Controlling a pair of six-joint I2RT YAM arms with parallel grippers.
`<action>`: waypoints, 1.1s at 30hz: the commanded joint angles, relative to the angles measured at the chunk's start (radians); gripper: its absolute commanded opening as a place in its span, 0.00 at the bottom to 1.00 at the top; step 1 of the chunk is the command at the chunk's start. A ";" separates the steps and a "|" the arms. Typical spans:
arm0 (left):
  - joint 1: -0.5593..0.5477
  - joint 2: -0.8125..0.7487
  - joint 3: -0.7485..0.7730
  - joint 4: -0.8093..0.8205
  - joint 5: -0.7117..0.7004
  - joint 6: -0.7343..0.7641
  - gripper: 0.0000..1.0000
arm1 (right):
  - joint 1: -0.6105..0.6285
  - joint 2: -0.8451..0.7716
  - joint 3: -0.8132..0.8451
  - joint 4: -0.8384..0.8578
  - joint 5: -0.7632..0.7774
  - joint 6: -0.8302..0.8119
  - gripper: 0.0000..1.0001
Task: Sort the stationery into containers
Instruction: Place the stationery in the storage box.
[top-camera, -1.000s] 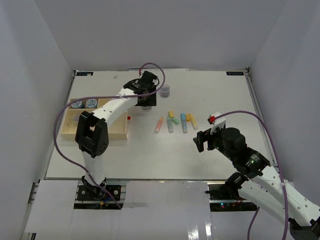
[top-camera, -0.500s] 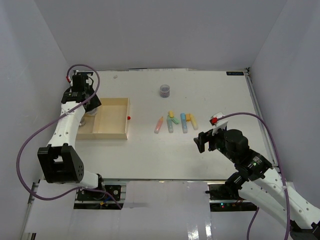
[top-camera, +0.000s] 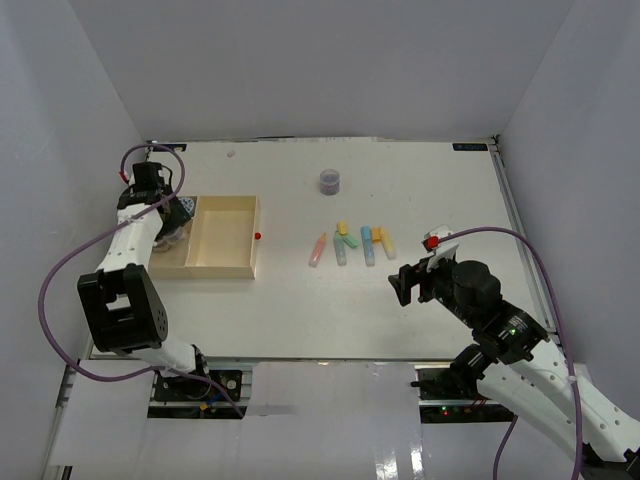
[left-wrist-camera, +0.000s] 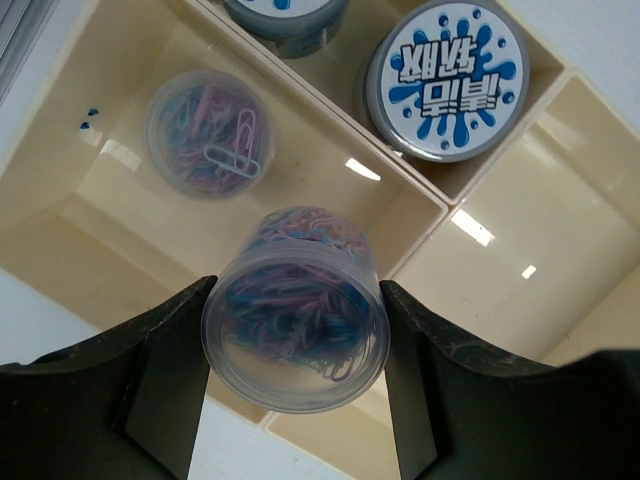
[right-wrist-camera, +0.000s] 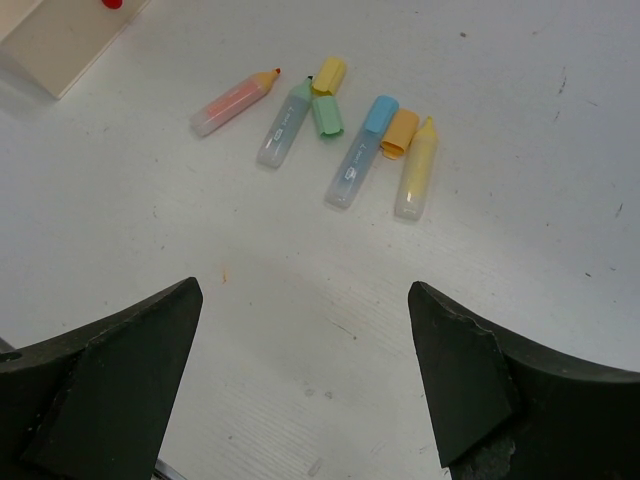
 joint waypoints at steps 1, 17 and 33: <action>0.027 0.018 0.013 0.067 0.009 -0.015 0.55 | -0.005 -0.011 -0.004 0.051 -0.008 -0.015 0.90; 0.041 0.116 0.033 0.110 0.043 -0.031 0.67 | -0.005 -0.006 -0.008 0.055 -0.002 -0.017 0.90; 0.041 0.149 0.040 0.130 0.055 -0.043 0.79 | -0.005 -0.010 -0.010 0.058 -0.007 -0.011 0.90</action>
